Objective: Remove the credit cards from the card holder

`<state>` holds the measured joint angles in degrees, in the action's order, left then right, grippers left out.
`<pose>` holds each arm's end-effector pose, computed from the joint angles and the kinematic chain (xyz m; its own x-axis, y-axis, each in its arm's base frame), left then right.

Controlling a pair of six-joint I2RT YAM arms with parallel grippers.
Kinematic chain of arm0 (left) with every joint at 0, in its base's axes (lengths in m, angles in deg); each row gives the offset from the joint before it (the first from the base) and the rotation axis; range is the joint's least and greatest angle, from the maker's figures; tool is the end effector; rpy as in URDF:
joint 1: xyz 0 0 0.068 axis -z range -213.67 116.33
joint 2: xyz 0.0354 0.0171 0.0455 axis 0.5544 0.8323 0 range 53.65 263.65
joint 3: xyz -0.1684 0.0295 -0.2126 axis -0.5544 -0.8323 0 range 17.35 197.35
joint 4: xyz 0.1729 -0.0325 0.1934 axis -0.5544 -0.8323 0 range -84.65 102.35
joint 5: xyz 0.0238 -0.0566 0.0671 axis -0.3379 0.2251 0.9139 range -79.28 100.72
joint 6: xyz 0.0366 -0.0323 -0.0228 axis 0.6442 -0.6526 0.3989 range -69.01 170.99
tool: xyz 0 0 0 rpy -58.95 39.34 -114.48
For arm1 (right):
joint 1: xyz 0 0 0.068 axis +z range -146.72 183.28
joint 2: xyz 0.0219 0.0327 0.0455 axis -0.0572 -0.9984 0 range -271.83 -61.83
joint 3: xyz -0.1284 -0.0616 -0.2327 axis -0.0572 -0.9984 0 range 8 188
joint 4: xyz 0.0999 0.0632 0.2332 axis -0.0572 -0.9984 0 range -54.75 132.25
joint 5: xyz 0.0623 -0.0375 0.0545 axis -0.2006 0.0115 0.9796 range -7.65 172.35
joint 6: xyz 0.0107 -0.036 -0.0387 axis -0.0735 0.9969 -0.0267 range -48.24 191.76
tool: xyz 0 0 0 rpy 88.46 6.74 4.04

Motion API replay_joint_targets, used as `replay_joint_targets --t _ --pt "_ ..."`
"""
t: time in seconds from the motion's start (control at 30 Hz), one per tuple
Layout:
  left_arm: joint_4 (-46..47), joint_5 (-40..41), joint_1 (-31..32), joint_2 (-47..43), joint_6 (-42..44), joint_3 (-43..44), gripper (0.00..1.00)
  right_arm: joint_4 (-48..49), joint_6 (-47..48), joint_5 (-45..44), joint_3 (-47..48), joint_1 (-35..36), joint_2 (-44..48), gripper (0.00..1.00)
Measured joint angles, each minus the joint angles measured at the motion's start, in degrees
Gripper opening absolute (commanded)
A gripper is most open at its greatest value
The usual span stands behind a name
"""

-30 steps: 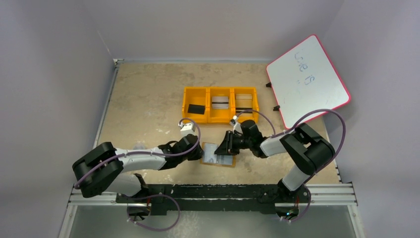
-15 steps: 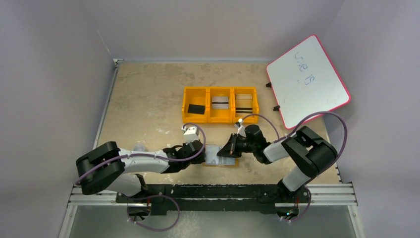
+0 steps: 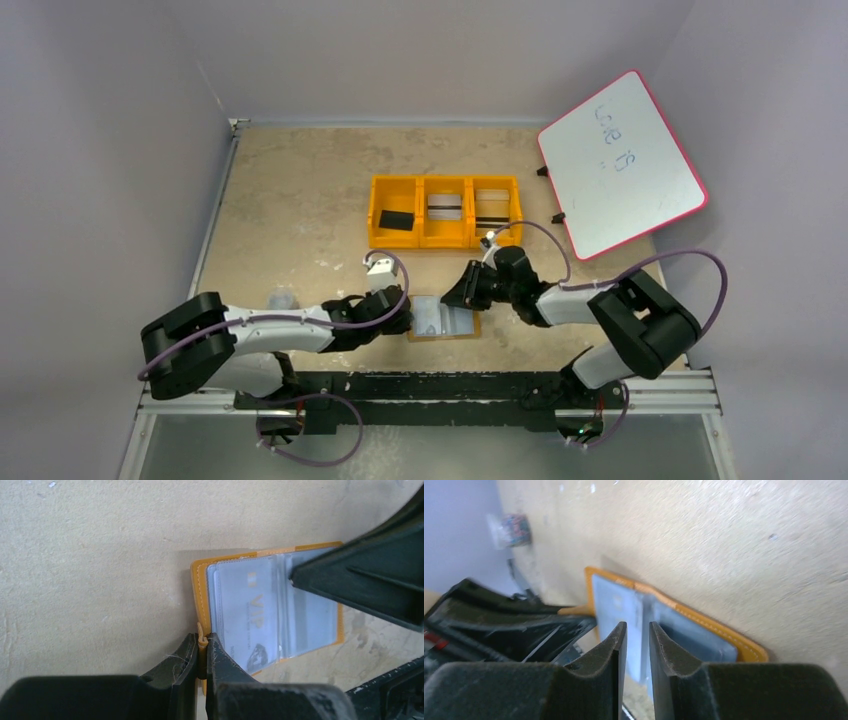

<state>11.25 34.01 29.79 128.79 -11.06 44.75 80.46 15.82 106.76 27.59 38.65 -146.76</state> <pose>0.1161 -0.2011 0.1475 -0.7808 -0.2526 -0.5715 0.0334 0.8964 -0.4419 0.1939 0.1557 0.1303 -0.8934 0.2910 -0.3423 -0.1551 0.5152 0.8429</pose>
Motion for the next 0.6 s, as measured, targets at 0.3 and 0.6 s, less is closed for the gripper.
replay_joint_targets --t 0.3,0.6 --pt "2.1 -3.0 0.0 -1.9 1.9 0.1 0.14 -11.0 8.2 -3.8 6.5 0.3 -2.6 0.26" --pt "1.6 -5.0 0.1 4.1 3.1 2.8 0.29 -8.1 9.6 -3.3 7.2 0.2 -4.3 0.32"
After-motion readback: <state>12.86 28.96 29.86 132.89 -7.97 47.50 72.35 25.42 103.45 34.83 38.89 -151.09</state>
